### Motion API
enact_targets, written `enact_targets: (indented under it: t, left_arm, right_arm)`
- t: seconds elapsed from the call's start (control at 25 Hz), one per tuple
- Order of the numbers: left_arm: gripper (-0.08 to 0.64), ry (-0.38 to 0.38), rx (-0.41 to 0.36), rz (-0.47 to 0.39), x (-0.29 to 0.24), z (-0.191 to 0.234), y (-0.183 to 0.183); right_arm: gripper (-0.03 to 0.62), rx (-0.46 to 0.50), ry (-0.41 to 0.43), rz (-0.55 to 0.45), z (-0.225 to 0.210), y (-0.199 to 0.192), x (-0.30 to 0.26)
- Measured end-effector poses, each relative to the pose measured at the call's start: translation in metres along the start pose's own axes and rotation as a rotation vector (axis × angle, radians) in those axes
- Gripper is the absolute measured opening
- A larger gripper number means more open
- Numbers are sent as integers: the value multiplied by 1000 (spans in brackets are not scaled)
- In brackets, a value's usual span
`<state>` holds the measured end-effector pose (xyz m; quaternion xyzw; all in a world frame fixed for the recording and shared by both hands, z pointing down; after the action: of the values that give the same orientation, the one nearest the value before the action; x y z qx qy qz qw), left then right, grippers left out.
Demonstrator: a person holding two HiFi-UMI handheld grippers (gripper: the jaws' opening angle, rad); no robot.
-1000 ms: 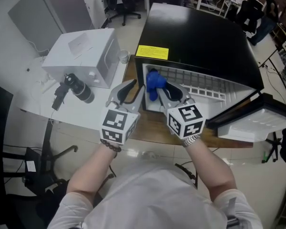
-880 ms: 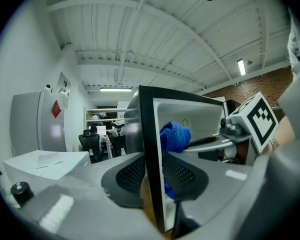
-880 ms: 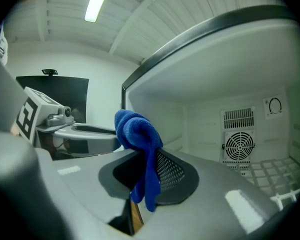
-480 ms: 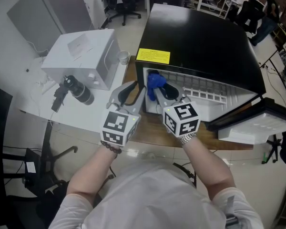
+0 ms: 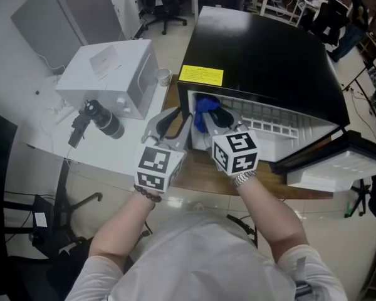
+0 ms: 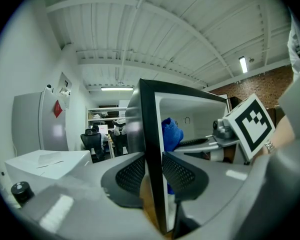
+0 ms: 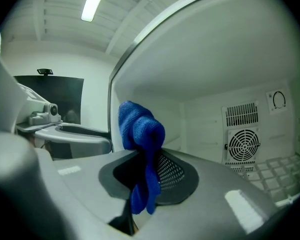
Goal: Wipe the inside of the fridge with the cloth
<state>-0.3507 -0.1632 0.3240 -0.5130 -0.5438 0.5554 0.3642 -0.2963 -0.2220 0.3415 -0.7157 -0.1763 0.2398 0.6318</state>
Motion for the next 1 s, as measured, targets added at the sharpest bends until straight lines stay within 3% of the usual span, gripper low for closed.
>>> enact_targets:
  t: [1.0]
  left_arm:
    - [133, 20, 21, -2, -6, -2, 2]
  right_arm:
    - [61, -7, -91, -1, -42, 2, -43]
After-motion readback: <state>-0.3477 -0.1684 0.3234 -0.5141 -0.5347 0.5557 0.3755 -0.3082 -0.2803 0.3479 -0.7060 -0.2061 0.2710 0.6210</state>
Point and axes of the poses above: the fingertips, and each gripper's own axes: x backward along the fingers, z to its left, y out of its top, the point moved 2 cm from there along x, backward along the fingers, and after that the axes turned 1 degree about -y, right-handed, at the moved point
